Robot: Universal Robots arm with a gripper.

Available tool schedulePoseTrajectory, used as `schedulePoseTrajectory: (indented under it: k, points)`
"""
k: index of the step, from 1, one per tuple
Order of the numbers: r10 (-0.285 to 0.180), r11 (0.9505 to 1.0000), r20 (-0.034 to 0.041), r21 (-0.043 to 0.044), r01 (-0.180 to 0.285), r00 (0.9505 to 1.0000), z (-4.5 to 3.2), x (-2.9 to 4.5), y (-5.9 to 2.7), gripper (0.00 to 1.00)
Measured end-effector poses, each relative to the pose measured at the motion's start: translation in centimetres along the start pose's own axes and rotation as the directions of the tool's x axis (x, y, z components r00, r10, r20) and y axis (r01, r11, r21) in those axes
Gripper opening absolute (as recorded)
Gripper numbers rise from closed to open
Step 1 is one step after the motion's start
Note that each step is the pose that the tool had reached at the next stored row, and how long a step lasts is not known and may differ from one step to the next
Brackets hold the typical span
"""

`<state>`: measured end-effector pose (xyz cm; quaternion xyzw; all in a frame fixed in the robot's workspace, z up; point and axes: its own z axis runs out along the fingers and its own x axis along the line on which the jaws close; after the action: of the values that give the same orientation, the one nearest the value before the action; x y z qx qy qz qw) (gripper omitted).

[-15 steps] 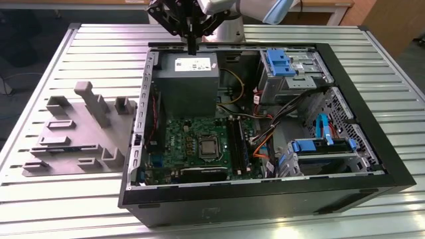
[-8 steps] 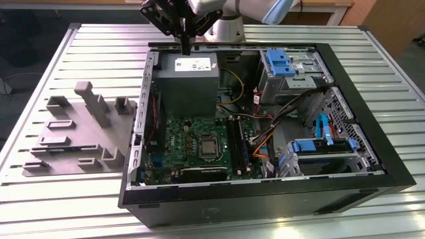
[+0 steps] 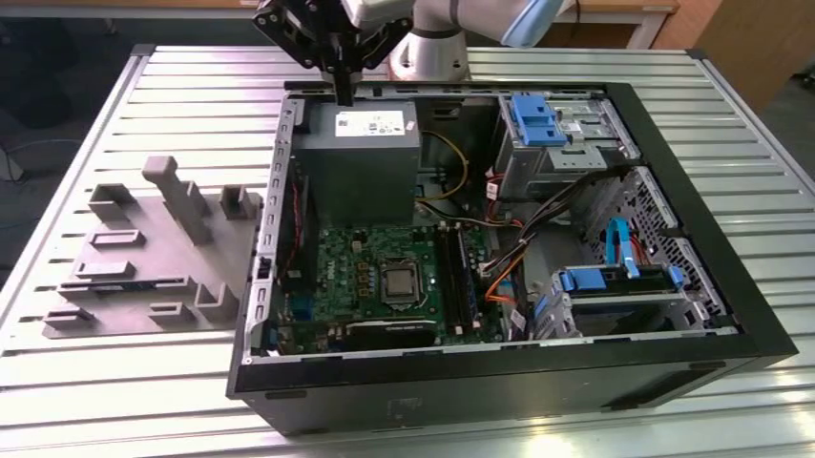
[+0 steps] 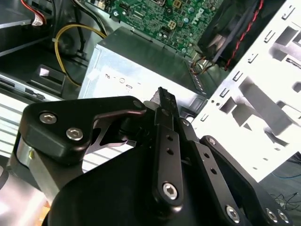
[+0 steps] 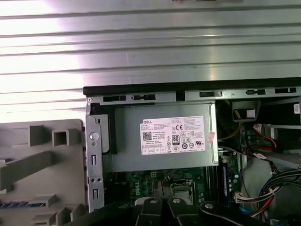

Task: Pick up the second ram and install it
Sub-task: 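Reach for the second ram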

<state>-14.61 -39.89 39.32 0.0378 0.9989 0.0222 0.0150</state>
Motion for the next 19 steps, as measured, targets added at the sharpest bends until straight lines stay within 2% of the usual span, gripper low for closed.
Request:
schedulePoseTrajectory:
  k: [8,19]
  points:
    - [0.000,1.0000,0.0019,-0.0002,0.000,1.0000,-0.03,1.11,-0.08,0.11]
    - [0.000,1.0000,0.0085,-0.0007,0.000,1.0000,-0.07,3.40,-0.26,0.11]
